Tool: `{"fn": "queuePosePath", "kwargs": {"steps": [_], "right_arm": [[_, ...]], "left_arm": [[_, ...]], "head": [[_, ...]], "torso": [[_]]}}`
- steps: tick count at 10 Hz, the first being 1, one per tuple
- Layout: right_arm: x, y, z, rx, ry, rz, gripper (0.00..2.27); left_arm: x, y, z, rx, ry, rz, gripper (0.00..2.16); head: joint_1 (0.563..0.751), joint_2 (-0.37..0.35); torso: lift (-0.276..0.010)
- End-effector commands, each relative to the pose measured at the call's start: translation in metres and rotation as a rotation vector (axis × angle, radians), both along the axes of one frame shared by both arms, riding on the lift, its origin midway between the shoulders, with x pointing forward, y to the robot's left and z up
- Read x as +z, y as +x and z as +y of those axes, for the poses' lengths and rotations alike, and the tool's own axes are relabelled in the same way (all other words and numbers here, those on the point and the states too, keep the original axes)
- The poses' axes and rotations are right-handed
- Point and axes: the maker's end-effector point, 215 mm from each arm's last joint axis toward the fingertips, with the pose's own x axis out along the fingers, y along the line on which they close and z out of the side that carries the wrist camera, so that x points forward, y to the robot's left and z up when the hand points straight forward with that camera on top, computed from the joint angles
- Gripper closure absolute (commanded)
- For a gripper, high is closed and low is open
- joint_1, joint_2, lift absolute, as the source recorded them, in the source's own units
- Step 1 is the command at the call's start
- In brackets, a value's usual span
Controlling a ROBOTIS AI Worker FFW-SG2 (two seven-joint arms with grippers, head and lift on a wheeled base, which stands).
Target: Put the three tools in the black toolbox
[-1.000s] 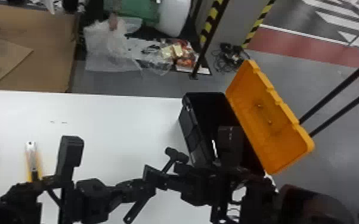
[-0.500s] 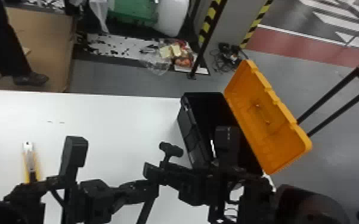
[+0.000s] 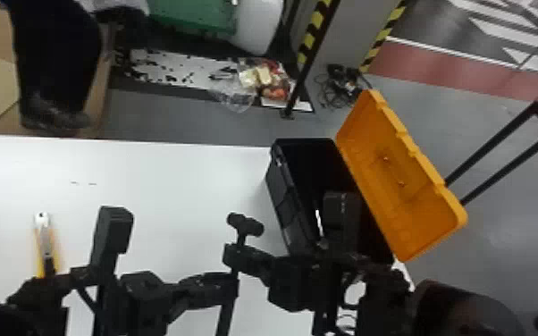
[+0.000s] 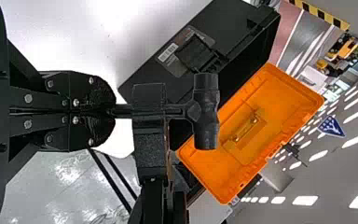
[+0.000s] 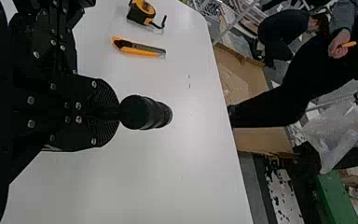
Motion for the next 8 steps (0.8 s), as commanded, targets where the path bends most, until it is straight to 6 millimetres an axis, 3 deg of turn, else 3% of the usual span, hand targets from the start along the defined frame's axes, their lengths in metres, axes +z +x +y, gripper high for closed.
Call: {"fn": "queuePosePath", "kwargs": {"steps": [1, 2, 3, 4, 8], "right_arm": [[0.0, -0.003, 0.004, 0.019, 0.007, -0.004, 2.26], [-0.002, -0.004, 0.002, 0.024, -0.002, -0.005, 2.26], [-0.002, -0.003, 0.001, 0.024, 0.001, -0.01, 2.26], [-0.001, 0.0, -0.003, 0.017, -0.008, -0.017, 2.26], [0.008, 0.014, -0.025, 0.001, -0.037, -0.056, 2.26]], "left_arm": [[-0.002, -0.001, 0.001, 0.002, 0.004, 0.003, 1.7], [-0.002, -0.003, 0.002, 0.004, 0.003, 0.002, 1.32], [-0.002, -0.004, 0.004, 0.004, 0.003, 0.003, 0.34], [-0.003, -0.007, 0.009, 0.012, 0.003, 0.007, 0.0], [0.005, -0.009, 0.044, 0.07, 0.007, -0.006, 0.02]], "head": [[0.695, -0.35], [0.695, -0.35], [0.695, -0.35], [0.695, -0.35], [0.695, -0.34]], "torso": [[-0.055], [-0.055], [-0.055], [-0.055], [-0.055]]}}
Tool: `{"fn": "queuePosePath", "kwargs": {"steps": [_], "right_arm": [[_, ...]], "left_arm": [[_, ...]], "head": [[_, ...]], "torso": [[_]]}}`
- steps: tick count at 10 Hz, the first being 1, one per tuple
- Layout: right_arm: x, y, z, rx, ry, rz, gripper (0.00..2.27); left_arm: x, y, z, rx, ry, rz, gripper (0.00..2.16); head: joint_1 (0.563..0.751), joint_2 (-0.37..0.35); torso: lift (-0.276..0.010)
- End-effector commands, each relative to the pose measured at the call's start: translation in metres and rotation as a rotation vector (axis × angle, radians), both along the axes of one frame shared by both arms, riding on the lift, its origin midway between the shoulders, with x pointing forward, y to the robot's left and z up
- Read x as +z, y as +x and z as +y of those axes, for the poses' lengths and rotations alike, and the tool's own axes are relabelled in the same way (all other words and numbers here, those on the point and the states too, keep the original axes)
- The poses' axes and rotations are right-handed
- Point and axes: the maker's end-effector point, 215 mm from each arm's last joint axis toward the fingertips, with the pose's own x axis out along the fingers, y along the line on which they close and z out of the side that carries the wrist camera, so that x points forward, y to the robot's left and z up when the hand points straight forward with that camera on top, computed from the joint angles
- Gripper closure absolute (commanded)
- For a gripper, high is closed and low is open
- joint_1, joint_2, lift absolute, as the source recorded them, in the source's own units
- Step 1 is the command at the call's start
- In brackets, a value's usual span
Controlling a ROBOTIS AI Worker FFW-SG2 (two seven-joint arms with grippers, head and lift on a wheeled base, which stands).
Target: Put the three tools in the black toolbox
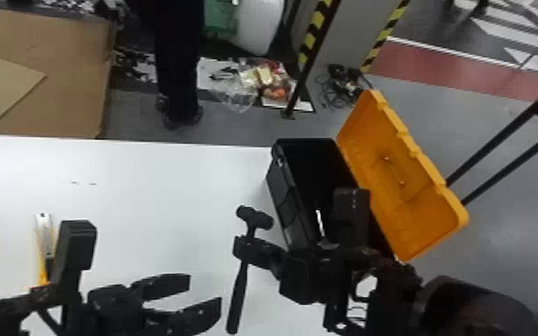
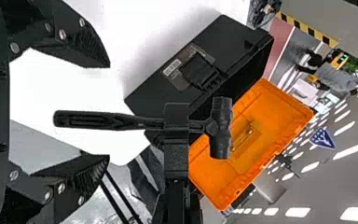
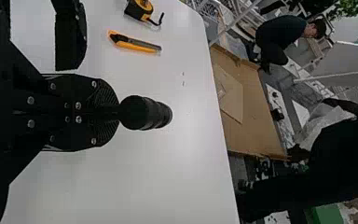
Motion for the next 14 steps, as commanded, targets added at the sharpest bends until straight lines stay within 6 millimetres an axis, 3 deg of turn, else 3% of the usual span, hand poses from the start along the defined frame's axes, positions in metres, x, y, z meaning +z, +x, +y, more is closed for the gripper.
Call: {"fn": "queuePosePath", "kwargs": {"steps": [1, 3, 5, 7, 9, 11, 13, 14], "right_arm": [[0.006, 0.008, -0.014, -0.011, -0.017, -0.019, 2.26], [0.017, 0.021, -0.043, -0.034, -0.049, -0.061, 2.26], [0.042, 0.04, -0.072, -0.068, -0.099, -0.141, 2.26], [0.075, 0.066, -0.115, -0.134, -0.172, -0.248, 2.26], [0.103, 0.082, -0.145, -0.164, -0.222, -0.327, 2.26], [0.118, 0.093, -0.163, -0.15, -0.318, -0.375, 2.26], [0.112, 0.094, -0.179, -0.126, -0.403, -0.408, 2.26], [0.107, 0.097, -0.178, -0.115, -0.378, -0.436, 2.26]], "left_arm": [[0.005, -0.001, 0.015, 0.026, 0.006, -0.004, 0.02], [0.0, -0.008, 0.034, 0.059, 0.019, 0.013, 0.02], [-0.003, -0.008, 0.061, 0.119, 0.013, 0.034, 0.02], [-0.01, -0.013, 0.079, 0.158, 0.027, 0.051, 0.02], [-0.02, -0.021, 0.096, 0.19, 0.046, 0.079, 0.02], [-0.024, -0.025, 0.106, 0.213, 0.053, 0.087, 0.02], [-0.019, -0.023, 0.104, 0.218, 0.033, 0.074, 0.02], [-0.016, -0.022, 0.114, 0.235, 0.038, 0.069, 0.02]], "head": [[0.695, -0.335], [0.695, -0.33], [0.695, -0.335], [0.695, -0.334], [0.695, -0.35], [0.695, -0.35], [0.695, -0.35], [0.695, -0.35]], "torso": [[-0.055], [-0.055], [-0.055], [-0.055], [-0.055], [-0.055], [-0.055], [-0.055]]}}
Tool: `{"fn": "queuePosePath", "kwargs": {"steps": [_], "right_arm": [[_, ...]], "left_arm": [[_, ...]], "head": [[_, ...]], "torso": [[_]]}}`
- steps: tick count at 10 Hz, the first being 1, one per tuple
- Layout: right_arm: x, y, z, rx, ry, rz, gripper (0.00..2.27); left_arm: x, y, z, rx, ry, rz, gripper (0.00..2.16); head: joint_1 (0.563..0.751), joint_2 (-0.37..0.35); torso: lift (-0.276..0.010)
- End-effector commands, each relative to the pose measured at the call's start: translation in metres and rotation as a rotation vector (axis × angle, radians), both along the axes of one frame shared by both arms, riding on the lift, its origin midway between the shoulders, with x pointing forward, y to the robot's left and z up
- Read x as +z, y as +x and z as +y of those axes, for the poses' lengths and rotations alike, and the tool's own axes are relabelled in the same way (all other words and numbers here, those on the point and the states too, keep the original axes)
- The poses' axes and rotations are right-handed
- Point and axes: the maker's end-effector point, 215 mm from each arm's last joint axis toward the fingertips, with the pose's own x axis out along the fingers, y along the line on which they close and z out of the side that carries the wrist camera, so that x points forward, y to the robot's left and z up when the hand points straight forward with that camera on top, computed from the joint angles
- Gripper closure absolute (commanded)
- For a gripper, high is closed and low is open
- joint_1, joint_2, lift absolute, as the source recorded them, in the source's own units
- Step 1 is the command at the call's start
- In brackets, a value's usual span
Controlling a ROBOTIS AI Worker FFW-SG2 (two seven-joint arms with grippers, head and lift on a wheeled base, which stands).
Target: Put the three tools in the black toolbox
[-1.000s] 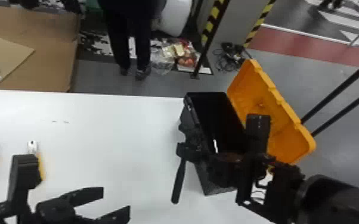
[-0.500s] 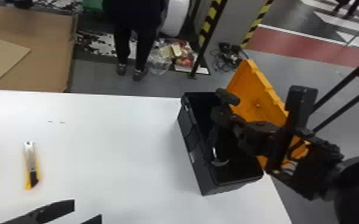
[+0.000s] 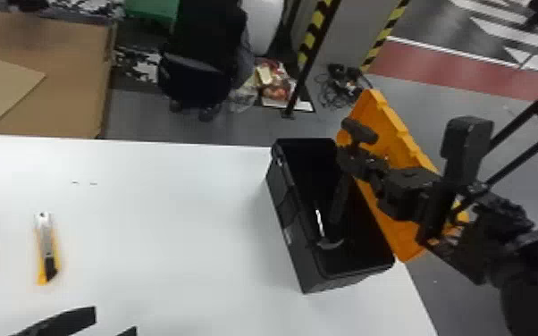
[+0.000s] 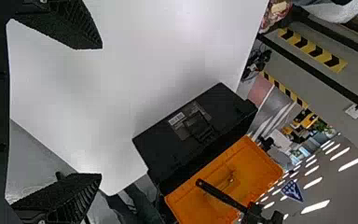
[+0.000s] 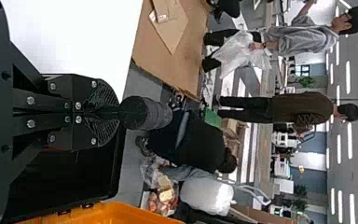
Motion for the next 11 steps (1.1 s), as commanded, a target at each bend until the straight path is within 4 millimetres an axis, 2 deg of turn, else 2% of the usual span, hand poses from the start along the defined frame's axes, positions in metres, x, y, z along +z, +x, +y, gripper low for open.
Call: {"fn": "queuePosePath", "kwargs": {"steps": [1, 3, 7, 8, 10, 11], "right_arm": [[-0.009, 0.007, -0.005, -0.006, 0.007, -0.046, 2.26], [-0.016, 0.01, 0.005, 0.06, 0.007, -0.146, 2.26], [-0.041, -0.003, -0.005, 0.097, -0.098, -0.148, 2.26], [-0.059, -0.007, -0.003, 0.107, -0.14, -0.125, 2.26], [-0.098, -0.013, -0.011, 0.086, -0.14, -0.072, 2.26], [-0.111, -0.014, -0.018, 0.068, -0.14, -0.063, 2.26]], "left_arm": [[0.004, 0.001, 0.013, 0.024, 0.006, -0.006, 0.02], [0.009, -0.002, 0.018, 0.034, 0.004, -0.01, 0.02], [0.014, -0.006, 0.025, 0.04, -0.006, -0.01, 0.02], [0.016, -0.006, 0.026, 0.043, -0.016, -0.012, 0.02], [0.018, -0.008, 0.03, 0.048, -0.034, -0.01, 0.02], [0.019, -0.01, 0.033, 0.047, -0.039, -0.009, 0.02]], "head": [[0.695, -0.35], [0.695, -0.35], [0.695, -0.35], [0.695, -0.35], [0.695, -0.35], [0.695, -0.35]], "torso": [[-0.055], [-0.055], [-0.055], [-0.055], [-0.055], [-0.055]]}}
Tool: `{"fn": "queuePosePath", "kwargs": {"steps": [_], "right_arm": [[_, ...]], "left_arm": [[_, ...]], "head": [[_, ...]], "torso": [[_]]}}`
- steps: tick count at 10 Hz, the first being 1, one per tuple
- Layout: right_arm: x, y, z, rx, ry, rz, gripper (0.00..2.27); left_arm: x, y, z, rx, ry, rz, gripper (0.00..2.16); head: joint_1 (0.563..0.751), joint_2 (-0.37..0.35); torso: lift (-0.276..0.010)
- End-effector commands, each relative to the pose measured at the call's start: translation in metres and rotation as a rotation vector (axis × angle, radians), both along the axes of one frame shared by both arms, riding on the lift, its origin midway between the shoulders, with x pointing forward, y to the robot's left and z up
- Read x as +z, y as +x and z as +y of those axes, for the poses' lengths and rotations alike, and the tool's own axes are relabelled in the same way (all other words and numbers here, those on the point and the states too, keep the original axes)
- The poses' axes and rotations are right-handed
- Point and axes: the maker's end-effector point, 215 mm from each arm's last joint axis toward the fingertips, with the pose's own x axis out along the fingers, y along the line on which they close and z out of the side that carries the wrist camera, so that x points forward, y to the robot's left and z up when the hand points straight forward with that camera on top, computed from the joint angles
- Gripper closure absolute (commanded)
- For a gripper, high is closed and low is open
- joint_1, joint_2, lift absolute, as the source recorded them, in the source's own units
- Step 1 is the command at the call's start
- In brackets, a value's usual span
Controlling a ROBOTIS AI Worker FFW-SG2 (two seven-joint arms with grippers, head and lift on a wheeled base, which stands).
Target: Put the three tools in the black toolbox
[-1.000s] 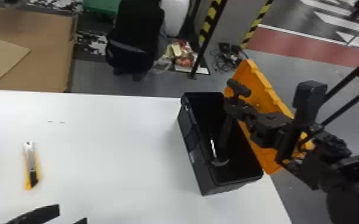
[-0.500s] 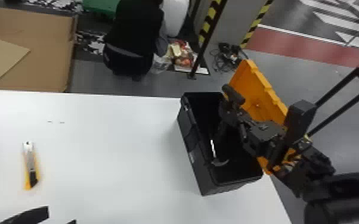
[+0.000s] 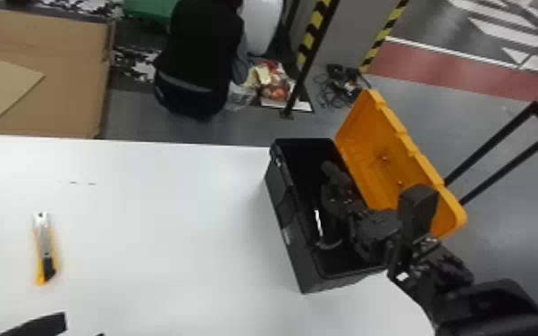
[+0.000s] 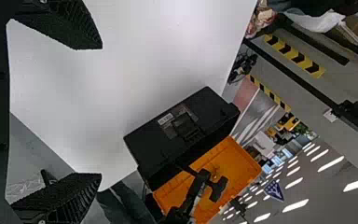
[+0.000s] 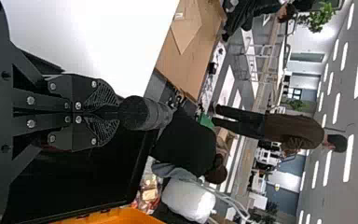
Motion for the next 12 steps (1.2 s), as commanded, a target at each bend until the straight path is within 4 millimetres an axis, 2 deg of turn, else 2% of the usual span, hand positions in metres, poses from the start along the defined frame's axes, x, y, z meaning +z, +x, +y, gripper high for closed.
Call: {"fn": "queuePosePath", "kwargs": {"steps": [1, 2, 3, 4, 5, 7, 9, 11, 12], "right_arm": [[-0.016, -0.002, -0.01, -0.027, 0.005, 0.011, 2.26], [-0.016, -0.002, -0.014, -0.045, 0.011, 0.009, 2.09], [-0.016, -0.003, -0.02, -0.08, 0.033, 0.016, 1.01], [-0.01, -0.006, -0.025, -0.11, 0.067, 0.012, 0.23], [-0.005, -0.011, -0.025, -0.137, 0.098, 0.03, 0.07], [0.011, -0.025, -0.016, -0.171, 0.247, 0.073, 0.07], [0.041, -0.041, 0.009, -0.152, 0.409, 0.069, 0.08], [0.059, -0.062, 0.038, -0.114, 0.596, 0.076, 0.07], [0.069, -0.068, 0.05, -0.076, 0.683, 0.052, 0.08]], "left_arm": [[0.001, -0.002, 0.007, 0.009, 0.0, 0.002, 0.02], [0.003, -0.005, 0.011, 0.013, -0.003, 0.002, 0.02], [0.005, -0.007, 0.014, 0.015, -0.003, 0.001, 0.02], [0.006, -0.01, 0.016, 0.02, 0.0, 0.001, 0.02], [0.005, -0.01, 0.02, 0.031, 0.008, 0.001, 0.02], [0.005, -0.01, 0.026, 0.048, 0.016, -0.001, 0.02], [0.009, -0.005, 0.028, 0.06, 0.021, -0.035, 0.04], [0.01, -0.001, 0.029, 0.072, 0.025, -0.057, 0.04], [0.01, 0.0, 0.031, 0.079, 0.028, -0.071, 0.04]], "head": [[0.695, -0.35], [0.695, -0.35], [0.695, -0.35], [0.695, -0.35], [0.695, -0.35], [0.695, -0.35], [0.695, -0.35], [0.695, -0.35], [0.695, -0.327]], "torso": [[-0.055], [-0.055], [-0.055], [-0.055], [-0.055], [-0.055], [-0.055], [-0.055], [-0.055]]}}
